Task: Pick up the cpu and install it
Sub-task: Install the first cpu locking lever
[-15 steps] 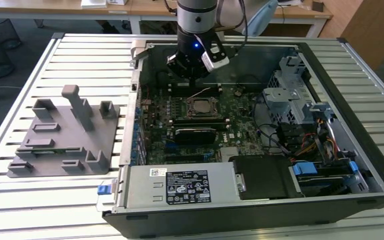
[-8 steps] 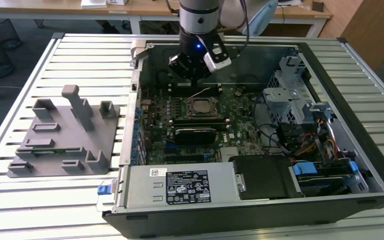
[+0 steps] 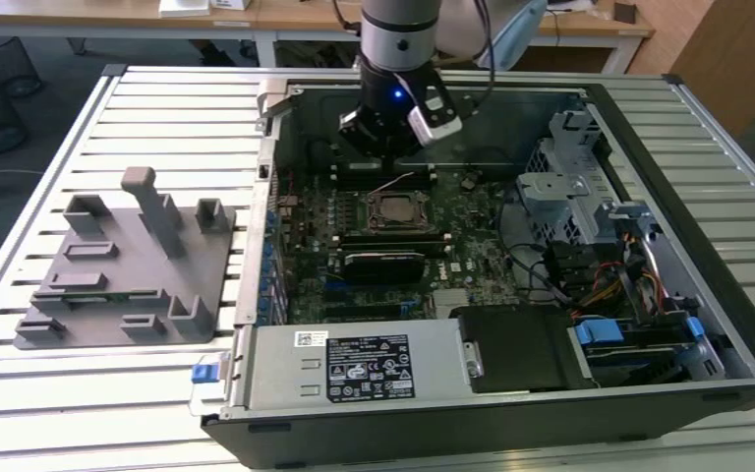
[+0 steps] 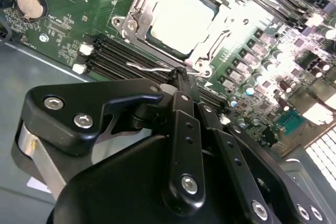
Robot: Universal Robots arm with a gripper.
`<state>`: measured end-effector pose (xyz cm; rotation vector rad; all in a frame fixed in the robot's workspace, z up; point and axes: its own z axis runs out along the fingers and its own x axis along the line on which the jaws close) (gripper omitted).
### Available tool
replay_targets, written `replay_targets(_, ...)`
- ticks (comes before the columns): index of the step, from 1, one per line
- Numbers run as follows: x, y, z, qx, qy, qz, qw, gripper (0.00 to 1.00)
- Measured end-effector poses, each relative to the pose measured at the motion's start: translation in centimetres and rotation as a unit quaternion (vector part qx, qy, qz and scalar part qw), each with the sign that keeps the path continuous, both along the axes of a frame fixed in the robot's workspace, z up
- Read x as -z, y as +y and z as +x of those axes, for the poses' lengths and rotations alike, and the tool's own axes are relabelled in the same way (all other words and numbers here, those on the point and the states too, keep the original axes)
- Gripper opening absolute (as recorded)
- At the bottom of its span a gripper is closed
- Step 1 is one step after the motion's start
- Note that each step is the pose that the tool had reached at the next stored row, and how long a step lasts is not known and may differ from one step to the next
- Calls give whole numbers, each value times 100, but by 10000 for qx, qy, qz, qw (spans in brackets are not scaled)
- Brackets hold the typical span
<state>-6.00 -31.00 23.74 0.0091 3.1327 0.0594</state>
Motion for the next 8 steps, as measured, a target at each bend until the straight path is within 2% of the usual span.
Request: replay_targets(8, 55, 36, 28, -4, 1, -2, 10000, 12)
